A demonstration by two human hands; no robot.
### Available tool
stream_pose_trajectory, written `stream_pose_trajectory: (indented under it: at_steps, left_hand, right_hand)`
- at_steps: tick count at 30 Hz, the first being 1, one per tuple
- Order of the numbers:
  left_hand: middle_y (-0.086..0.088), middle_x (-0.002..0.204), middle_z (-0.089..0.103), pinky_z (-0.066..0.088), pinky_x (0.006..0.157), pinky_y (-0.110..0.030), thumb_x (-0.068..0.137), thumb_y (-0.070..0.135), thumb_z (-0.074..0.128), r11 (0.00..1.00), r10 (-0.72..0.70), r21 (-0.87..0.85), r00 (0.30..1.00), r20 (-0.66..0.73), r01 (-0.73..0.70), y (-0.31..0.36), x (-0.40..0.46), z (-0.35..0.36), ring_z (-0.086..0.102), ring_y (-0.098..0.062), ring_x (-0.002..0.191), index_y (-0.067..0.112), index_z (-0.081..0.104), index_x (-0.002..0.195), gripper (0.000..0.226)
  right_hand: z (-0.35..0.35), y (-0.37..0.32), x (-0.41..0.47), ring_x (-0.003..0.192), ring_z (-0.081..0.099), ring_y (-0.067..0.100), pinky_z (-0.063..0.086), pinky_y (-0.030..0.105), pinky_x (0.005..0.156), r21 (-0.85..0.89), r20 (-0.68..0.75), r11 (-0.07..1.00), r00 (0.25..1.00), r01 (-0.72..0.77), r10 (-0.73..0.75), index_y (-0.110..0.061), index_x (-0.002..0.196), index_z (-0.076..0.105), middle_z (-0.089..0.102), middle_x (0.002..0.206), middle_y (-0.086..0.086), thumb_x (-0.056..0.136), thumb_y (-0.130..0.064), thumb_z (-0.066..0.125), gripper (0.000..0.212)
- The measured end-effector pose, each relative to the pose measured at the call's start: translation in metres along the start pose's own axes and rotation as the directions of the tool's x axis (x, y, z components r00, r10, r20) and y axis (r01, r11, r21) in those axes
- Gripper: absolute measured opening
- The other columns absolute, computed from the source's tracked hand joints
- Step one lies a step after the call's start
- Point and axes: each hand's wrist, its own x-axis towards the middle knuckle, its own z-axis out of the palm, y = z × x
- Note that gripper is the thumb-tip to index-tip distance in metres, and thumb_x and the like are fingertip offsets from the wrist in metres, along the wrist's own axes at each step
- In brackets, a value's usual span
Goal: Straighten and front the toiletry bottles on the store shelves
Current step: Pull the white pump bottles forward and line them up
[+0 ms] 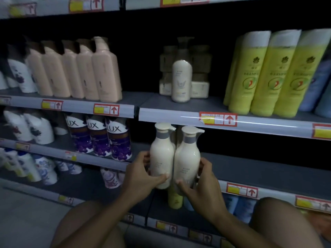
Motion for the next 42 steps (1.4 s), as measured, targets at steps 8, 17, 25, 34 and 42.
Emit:
stream_pose_trajectory:
  at_steps: [8,17,25,34,42]
  left_hand:
    - [0.019,0.108,0.071,0.056,0.078,-0.012,0.058,0.034,0.100,0.994,-0.105,0.024,0.994,0.024,0.104,-0.033,-0.002,0.028,0.065,0.014,0.095,0.027,0.061,0.120,0.074]
    - [0.014,0.107,0.072,0.059,0.077,-0.017,0.060,0.036,0.099,0.996,-0.081,0.041,0.997,-0.005,0.081,-0.034,0.045,0.037,0.067,0.008,0.093,0.029,0.058,0.117,0.070]
    - [0.020,0.098,0.067,0.057,0.073,-0.015,0.059,0.034,0.099,0.997,-0.065,0.034,0.996,-0.055,0.067,-0.044,0.087,0.051,0.064,0.015,0.088,0.026,0.058,0.116,0.071]
    - [0.024,0.099,0.066,0.060,0.076,-0.022,0.060,0.026,0.099,0.996,-0.088,-0.028,0.993,-0.074,0.086,-0.076,0.110,0.075,0.064,0.018,0.088,0.028,0.056,0.115,0.070]
    - [0.013,0.117,0.067,0.059,0.084,-0.024,0.063,0.025,0.096,0.998,-0.060,-0.032,0.998,-0.033,0.059,-0.084,0.104,0.075,0.066,0.005,0.100,0.029,0.054,0.129,0.079]
  right_hand:
    - [0.020,0.038,-0.001,0.111,0.059,-0.001,0.056,0.026,0.089,0.039,0.017,0.996,0.997,-0.082,0.081,-0.042,0.132,0.029,0.049,0.121,-0.035,0.076,-0.043,0.088,0.082]
    - [0.022,0.043,0.054,0.110,0.062,0.005,0.055,0.024,0.087,0.024,-0.002,0.997,0.997,-0.072,0.072,-0.029,0.134,0.037,0.059,0.124,-0.013,0.077,-0.037,0.089,0.079]
    - [0.031,0.052,0.101,0.106,0.060,0.006,0.054,0.026,0.086,0.011,-0.041,0.998,0.997,-0.062,0.063,-0.020,0.139,0.037,0.056,0.123,-0.009,0.077,-0.033,0.090,0.082]
    - [0.062,0.081,0.110,0.117,0.062,0.019,0.057,0.044,0.093,-0.014,-0.091,0.994,0.991,-0.104,0.103,-0.019,0.140,0.036,0.059,0.133,0.003,0.077,-0.035,0.088,0.083]
    - [0.061,0.086,0.101,0.123,0.049,0.019,0.052,0.042,0.098,-0.104,-0.051,0.990,0.994,-0.101,0.096,-0.024,0.151,0.028,0.045,0.134,0.005,0.074,-0.036,0.088,0.099]
